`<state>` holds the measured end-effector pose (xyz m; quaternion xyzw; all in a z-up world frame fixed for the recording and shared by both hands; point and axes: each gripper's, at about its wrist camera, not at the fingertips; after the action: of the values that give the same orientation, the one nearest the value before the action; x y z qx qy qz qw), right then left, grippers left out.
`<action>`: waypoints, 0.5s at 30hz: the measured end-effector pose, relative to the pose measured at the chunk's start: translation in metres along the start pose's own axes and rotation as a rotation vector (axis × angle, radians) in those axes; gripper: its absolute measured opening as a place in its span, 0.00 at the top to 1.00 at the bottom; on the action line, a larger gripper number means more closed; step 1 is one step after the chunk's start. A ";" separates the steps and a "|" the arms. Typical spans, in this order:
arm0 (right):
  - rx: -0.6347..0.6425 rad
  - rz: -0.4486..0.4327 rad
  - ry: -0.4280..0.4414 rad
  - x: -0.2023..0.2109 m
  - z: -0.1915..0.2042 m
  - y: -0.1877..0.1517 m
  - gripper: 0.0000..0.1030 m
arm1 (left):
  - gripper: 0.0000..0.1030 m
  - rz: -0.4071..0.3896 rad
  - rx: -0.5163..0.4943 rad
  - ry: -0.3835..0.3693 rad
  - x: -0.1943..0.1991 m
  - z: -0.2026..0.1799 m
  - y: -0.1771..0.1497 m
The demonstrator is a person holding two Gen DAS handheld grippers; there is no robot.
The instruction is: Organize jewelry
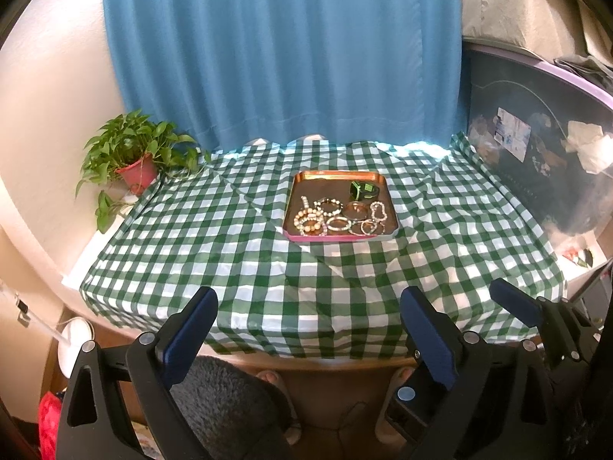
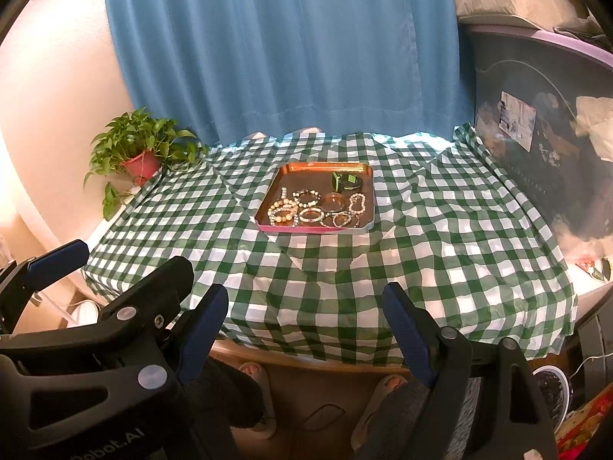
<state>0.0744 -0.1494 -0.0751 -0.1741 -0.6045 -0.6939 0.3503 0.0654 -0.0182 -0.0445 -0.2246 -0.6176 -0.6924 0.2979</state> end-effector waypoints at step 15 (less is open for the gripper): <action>-0.004 0.002 0.001 -0.001 0.001 -0.001 0.22 | 0.07 0.003 -0.001 0.001 0.001 -0.001 0.001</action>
<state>0.0742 -0.1478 -0.0762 -0.1750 -0.6030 -0.6947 0.3509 0.0655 -0.0192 -0.0438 -0.2253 -0.6166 -0.6925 0.2991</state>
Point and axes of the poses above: each gripper's, at about its wrist camera, not at the fingertips, and x roughly against the way its jaws point, z to its left, y to its top, and after that the axes turned 6 degrees about y, right-handed
